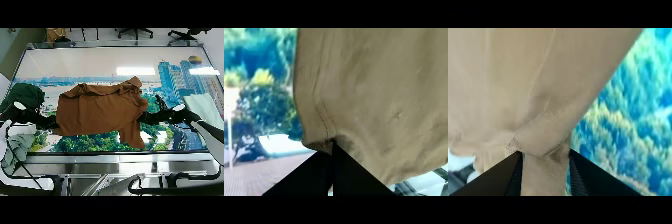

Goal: Fold the shirts.

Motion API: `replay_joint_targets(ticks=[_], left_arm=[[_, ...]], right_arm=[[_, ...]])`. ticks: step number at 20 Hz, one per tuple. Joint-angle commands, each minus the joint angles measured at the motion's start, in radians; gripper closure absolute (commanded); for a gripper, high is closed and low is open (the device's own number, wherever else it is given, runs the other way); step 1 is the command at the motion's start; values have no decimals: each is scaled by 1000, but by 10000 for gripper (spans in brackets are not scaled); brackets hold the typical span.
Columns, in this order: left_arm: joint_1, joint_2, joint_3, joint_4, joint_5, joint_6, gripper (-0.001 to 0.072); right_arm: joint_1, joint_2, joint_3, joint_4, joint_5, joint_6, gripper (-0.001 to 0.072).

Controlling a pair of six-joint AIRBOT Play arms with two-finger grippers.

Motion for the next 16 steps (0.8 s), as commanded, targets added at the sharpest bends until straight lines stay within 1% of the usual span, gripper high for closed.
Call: replay_joint_targets(ticks=[1,2,3,5,7,9,11,12,14,15,16], left_arm=[[-24,-11,45,5,-4,0,695],[-24,-11,53,4,-10,-4,695],[-24,-11,60,4,-22,-4,695],[-24,7,69,3,-50,-4,697],[-23,75,69,-25,-61,2,698],[-7,194,79,-165,-80,47,698],[15,322,164,-391,-141,90,697],[30,394,230,-527,-158,98,698],[63,519,397,-741,-153,97,697],[83,566,495,-802,-144,91,698],[105,610,607,-824,-128,69,697]], right_arm=[[3,-21,-1,-6,-40,0,609],[3,-21,-1,-6,-39,-2,669],[2,-18,-1,6,-26,-25,696],[-7,8,0,38,6,-53,697],[-48,98,19,109,54,-87,697],[-113,238,91,192,104,-123,697],[-179,399,218,227,110,-128,697],[-210,474,303,229,110,-128,698],[-266,586,481,228,103,-134,698],[-291,623,567,228,90,-148,698],[-316,650,651,224,72,-166,698]])
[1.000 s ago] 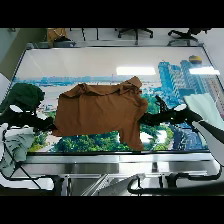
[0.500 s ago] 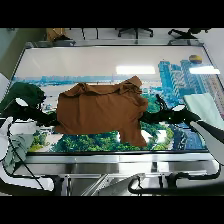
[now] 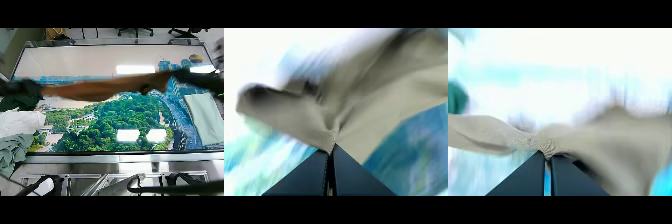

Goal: Fold the shirts.

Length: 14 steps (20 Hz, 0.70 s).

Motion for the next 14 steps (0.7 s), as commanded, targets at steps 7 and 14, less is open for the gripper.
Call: replay_joint_targets(ticks=[7,14], left_arm=[[377,278,652,-247,33,-98,698],[127,223,186,-172,28,19,698]], right_arm=[[-170,138,596,-99,-58,-23,697],[-163,-136,470,47,234,5,697]])
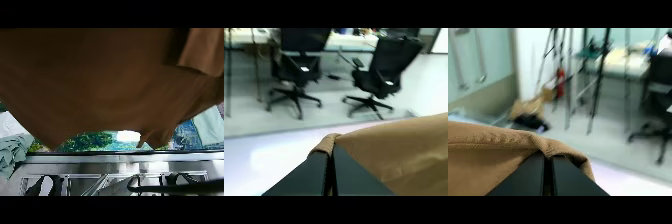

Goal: Fold the shirts.

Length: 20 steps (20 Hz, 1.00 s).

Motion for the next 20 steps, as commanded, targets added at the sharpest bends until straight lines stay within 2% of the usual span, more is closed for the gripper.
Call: replay_joint_targets(ticks=[1,3,5,8,11,14,17,20], left_arm=[[-218,-93,-216,156,29,62,697],[-362,-221,-306,370,88,59,697],[-443,-368,-367,493,200,48,697],[-470,-617,-326,509,294,48,697],[-475,-864,-141,509,233,29,697],[-476,-1002,-2,511,225,-12,697],[-476,-1065,59,512,195,-23,697],[-489,-1111,61,514,174,-23,697]], right_arm=[[23,-168,-126,91,127,-9,697],[82,-274,-261,67,93,-61,697],[131,-394,-351,-5,-8,-72,697],[168,-590,-361,5,-136,-84,697],[190,-728,-328,34,-234,-109,698],[192,-788,-297,6,-281,-109,697],[192,-788,-298,-116,-290,-87,697],[198,-792,-304,-303,-286,18,697]])
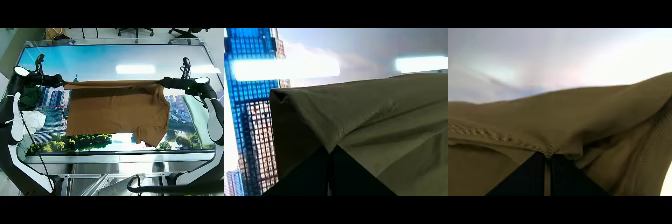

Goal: Fold the shirts.

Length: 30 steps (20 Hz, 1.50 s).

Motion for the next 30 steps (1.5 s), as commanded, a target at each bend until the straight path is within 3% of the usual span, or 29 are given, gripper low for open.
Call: replay_joint_targets(ticks=[1,5,10,11,12,13,14,15,19,21,24,28,30], left_arm=[[-13,-76,27,21,-40,-8,698],[-50,-104,27,195,-63,-57,697],[-78,-103,28,204,-54,-63,690],[-84,-102,29,201,-65,-70,689],[-88,-101,32,202,-79,-77,688],[-88,-99,43,201,-106,-88,542],[-88,-99,63,201,-142,-103,165],[-88,-99,89,202,-185,-137,6],[-59,-88,227,202,-464,-218,7],[-33,-21,164,204,-526,-225,7],[15,151,-113,205,-483,-206,7],[79,357,-585,205,-348,-137,7],[98,420,-778,204,-245,-103,7]], right_arm=[[8,-16,-4,-211,-15,105,697],[31,-36,-5,-274,13,144,697],[50,-53,-4,-271,14,159,688],[52,-47,-3,-269,16,159,623],[53,-35,-3,-270,20,160,499],[53,-16,-2,-270,29,160,458],[52,8,-2,-270,37,161,457],[48,42,-2,-272,46,170,458],[-10,216,-2,-278,175,253,457],[-57,295,-11,-311,291,312,457],[-124,411,-115,-335,416,335,457],[-232,614,-398,-343,447,377,452],[-288,713,-539,-342,447,431,240]])
